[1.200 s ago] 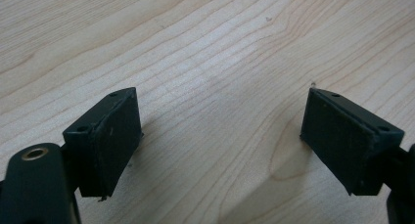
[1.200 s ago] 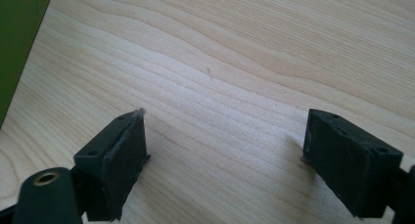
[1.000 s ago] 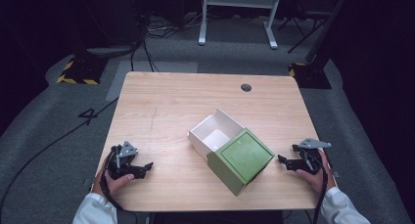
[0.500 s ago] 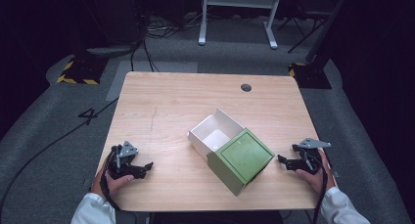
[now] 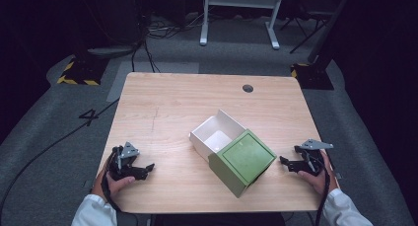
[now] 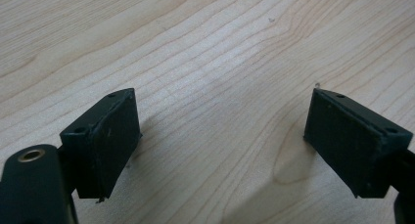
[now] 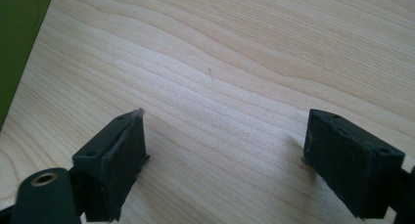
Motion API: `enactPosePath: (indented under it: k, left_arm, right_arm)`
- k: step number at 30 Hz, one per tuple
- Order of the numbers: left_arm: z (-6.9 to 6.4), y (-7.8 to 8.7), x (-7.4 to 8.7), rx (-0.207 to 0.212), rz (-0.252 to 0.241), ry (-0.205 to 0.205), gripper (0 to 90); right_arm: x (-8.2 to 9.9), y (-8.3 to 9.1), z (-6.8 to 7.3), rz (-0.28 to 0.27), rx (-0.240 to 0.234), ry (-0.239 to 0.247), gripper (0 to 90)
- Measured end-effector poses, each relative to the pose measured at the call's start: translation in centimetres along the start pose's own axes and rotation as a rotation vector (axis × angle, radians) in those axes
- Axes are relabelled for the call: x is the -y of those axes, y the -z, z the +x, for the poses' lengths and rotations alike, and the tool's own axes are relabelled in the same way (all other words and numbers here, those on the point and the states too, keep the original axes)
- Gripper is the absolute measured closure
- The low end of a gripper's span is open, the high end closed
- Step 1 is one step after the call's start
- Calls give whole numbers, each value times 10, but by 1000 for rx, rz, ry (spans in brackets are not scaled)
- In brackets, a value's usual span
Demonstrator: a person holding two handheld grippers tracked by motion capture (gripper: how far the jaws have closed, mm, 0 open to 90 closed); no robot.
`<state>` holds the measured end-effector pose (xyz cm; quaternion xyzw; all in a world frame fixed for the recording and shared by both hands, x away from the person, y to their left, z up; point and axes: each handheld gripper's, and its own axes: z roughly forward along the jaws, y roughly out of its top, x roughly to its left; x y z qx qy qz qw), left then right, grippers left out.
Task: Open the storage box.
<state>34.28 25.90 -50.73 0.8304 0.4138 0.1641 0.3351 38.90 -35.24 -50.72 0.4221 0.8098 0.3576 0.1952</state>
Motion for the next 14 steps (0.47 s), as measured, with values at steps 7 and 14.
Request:
enactPosePath:
  k: [7,14]
  left_arm:
    - [0,0,-1,-7,-1,3,134]
    - [0,-1,-1,-11,-1,16,134]
  right_arm:
    - [0,0,0,-1,-4,3,157]
    - [0,1,0,0,-5,4,157]
